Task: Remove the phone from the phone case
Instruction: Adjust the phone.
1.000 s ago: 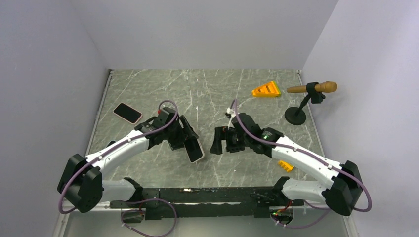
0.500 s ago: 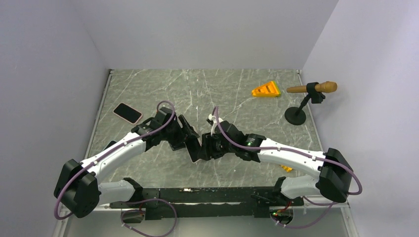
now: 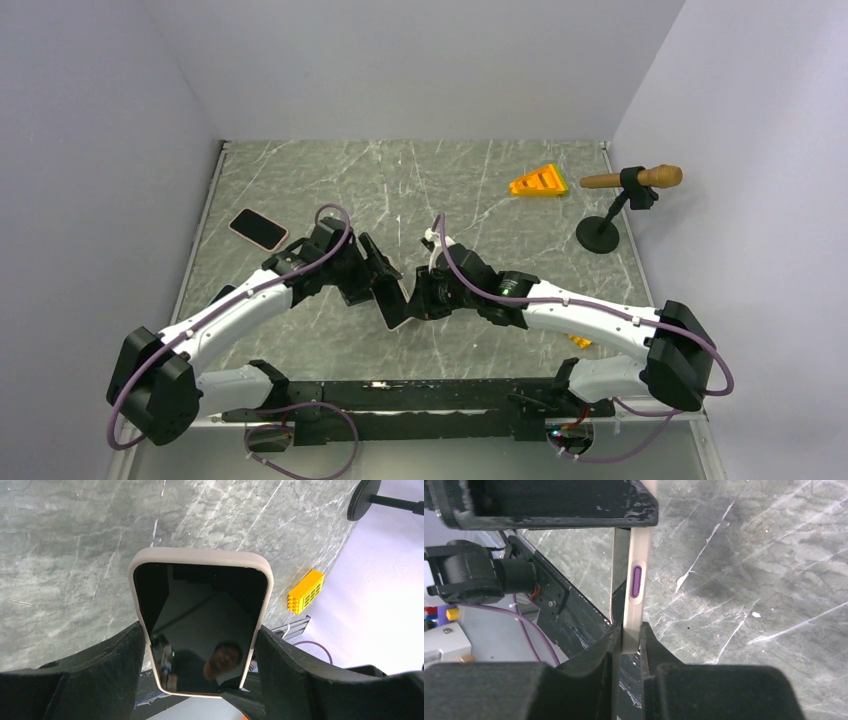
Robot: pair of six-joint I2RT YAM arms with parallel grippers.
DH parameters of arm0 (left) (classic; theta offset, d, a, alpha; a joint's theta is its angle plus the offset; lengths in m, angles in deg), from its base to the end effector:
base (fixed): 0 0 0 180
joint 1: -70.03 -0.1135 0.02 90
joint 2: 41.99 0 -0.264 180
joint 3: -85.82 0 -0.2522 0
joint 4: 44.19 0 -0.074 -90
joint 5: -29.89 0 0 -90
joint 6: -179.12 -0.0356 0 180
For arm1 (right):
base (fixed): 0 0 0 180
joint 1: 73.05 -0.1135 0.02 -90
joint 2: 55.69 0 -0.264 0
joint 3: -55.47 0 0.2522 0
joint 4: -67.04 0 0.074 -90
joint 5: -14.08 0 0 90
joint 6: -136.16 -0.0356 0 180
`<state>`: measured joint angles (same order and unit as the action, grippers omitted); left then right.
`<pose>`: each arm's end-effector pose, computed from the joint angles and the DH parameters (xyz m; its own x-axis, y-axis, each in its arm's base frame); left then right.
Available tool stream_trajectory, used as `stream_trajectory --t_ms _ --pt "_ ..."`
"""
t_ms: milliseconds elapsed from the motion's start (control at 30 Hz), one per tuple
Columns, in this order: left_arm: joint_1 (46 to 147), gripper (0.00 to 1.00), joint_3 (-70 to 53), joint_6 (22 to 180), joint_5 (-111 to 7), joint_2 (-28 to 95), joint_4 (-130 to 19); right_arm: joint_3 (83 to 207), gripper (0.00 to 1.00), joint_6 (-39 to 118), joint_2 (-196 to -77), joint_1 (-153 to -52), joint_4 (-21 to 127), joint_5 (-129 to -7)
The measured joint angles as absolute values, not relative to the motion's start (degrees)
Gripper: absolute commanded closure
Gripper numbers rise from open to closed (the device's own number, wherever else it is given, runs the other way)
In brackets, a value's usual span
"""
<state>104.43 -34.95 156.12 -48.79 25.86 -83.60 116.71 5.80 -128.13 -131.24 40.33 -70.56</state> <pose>0.1963 -0.1429 0.2392 -0.8493 -0.5124 -0.1270 -0.3059 0.6738 -0.6726 0.1417 0.2347 0.2490 -0.8199 -0.0986 -0.5640 -0.4646 0.6903 0.5547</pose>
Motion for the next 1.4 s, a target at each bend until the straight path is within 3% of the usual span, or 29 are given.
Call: stream_trajectory --t_ms 33,133,167,233,333,367,733,1033,1400 --pt "104.3 1.0 -34.9 156.0 -48.9 25.4 -83.9 116.7 0.99 5.5 -128.2 -131.2 40.3 -70.7" --pt "104.2 1.0 -34.9 155.7 -49.1 24.4 -84.4 116.7 1.0 5.3 -128.2 -131.2 40.7 -70.7" --pt "104.0 0.92 -34.9 155.5 -49.0 24.1 -84.4 116.7 1.0 5.1 -128.2 -131.2 40.9 -70.6" --pt "103.4 0.51 -34.9 154.6 -48.4 24.0 -84.2 116.3 1.0 4.6 -128.2 -131.2 41.9 -70.6" --pt "102.1 0.04 -35.0 152.7 -46.8 23.9 -83.8 115.0 1.0 3.5 -127.8 -131.1 44.5 -70.6" --pt "101.6 0.01 -35.1 152.1 -46.2 23.6 -83.5 114.5 1.0 3.0 -127.6 -131.0 45.4 -70.4" --pt "97.8 0.02 -37.9 149.2 -45.4 10.5 -79.1 104.7 1.0 -4.4 -119.1 -124.0 53.5 -64.3" --pt "96.4 0.04 -47.2 151.4 -42.7 6.1 -72.2 97.5 1.0 -9.0 -111.7 -115.8 59.4 -56.4" --pt "96.4 0.19 -51.8 160.8 -41.3 3.5 -66.2 93.8 1.0 -17.5 -110.2 -111.3 64.8 -57.2"
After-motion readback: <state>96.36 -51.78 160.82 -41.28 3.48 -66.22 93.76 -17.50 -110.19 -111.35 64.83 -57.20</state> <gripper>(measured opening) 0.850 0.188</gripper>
